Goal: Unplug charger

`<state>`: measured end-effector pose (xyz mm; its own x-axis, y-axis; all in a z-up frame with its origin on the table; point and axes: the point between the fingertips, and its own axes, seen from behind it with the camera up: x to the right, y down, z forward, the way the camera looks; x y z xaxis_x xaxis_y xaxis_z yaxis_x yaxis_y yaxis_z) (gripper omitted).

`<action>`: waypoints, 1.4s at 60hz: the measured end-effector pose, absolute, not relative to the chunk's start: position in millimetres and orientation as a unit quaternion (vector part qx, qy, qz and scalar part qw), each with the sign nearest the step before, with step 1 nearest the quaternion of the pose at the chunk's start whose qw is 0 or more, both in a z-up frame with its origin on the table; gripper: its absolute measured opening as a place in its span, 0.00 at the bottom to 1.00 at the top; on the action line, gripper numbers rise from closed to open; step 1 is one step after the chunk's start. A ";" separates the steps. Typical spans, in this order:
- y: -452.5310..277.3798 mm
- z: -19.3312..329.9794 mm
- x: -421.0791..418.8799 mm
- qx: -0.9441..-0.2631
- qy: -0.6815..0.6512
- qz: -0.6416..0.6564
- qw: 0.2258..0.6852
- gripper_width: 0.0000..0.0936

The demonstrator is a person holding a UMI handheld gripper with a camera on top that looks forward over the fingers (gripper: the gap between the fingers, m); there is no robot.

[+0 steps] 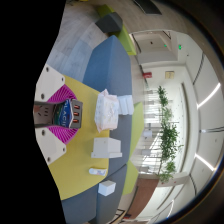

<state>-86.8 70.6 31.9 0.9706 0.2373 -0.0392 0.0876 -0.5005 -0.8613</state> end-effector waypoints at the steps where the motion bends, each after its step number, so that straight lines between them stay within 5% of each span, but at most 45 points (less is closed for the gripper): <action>1: 72.1 31.6 -86.5 -0.861 -0.094 0.077 0.493 0.25; 12: 65.4 37.7 -86.9 -0.867 -0.089 0.087 0.483 0.21; 21: 72.0 224.9 -77.4 -0.767 -0.088 0.086 0.630 0.20; 29: 62.4 261.3 -42.5 -0.765 -0.108 0.038 0.633 0.20; 49: 44.1 38.3 74.5 -0.893 -0.020 0.005 0.450 0.23; 58: 52.0 -15.9 86.9 -0.918 -0.025 -0.008 0.395 0.32; 71: 67.4 -18.4 90.3 -0.921 -0.001 -0.006 0.389 0.50; 73: 68.7 -15.5 92.2 -0.920 -0.002 -0.012 0.392 0.62; 76: 64.8 -10.7 95.1 -0.920 -0.002 -0.020 0.391 0.93; 78: 63.7 -8.3 94.4 -0.922 -0.003 -0.021 0.386 0.87; 84: 51.3 17.4 87.9 -0.915 -0.004 -0.013 0.403 0.91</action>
